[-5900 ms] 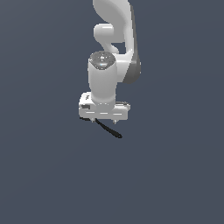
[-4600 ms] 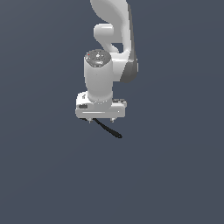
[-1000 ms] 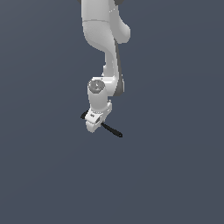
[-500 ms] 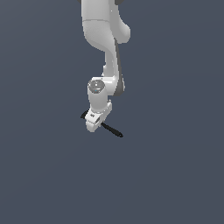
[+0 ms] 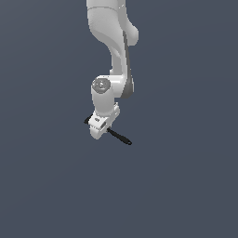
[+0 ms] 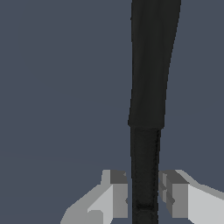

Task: Pick up the object and move it to a goal position.

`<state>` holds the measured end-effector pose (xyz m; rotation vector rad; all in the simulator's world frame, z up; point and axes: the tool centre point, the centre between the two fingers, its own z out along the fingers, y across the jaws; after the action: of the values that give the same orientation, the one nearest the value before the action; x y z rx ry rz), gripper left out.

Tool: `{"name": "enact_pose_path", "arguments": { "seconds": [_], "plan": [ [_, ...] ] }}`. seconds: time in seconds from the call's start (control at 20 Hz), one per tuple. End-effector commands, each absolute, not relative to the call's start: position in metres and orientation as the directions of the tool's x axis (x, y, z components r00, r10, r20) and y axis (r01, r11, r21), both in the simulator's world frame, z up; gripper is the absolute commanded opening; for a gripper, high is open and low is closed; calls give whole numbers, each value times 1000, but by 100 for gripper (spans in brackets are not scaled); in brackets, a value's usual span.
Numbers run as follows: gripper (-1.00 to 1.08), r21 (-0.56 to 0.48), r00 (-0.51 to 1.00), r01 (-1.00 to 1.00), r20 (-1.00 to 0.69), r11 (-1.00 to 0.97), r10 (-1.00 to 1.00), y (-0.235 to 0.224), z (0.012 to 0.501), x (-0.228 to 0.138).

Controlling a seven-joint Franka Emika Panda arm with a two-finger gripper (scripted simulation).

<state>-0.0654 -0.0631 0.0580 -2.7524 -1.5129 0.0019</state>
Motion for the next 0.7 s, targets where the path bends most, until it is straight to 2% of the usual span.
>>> {"name": "enact_pose_path", "arguments": {
  "seconds": [0.0,0.65],
  "plan": [
    [-100,1,536,845,1,-536,845,-62,76,-59],
    [-100,-1,535,845,2,-535,845,-56,199,-14]
  ]
}}
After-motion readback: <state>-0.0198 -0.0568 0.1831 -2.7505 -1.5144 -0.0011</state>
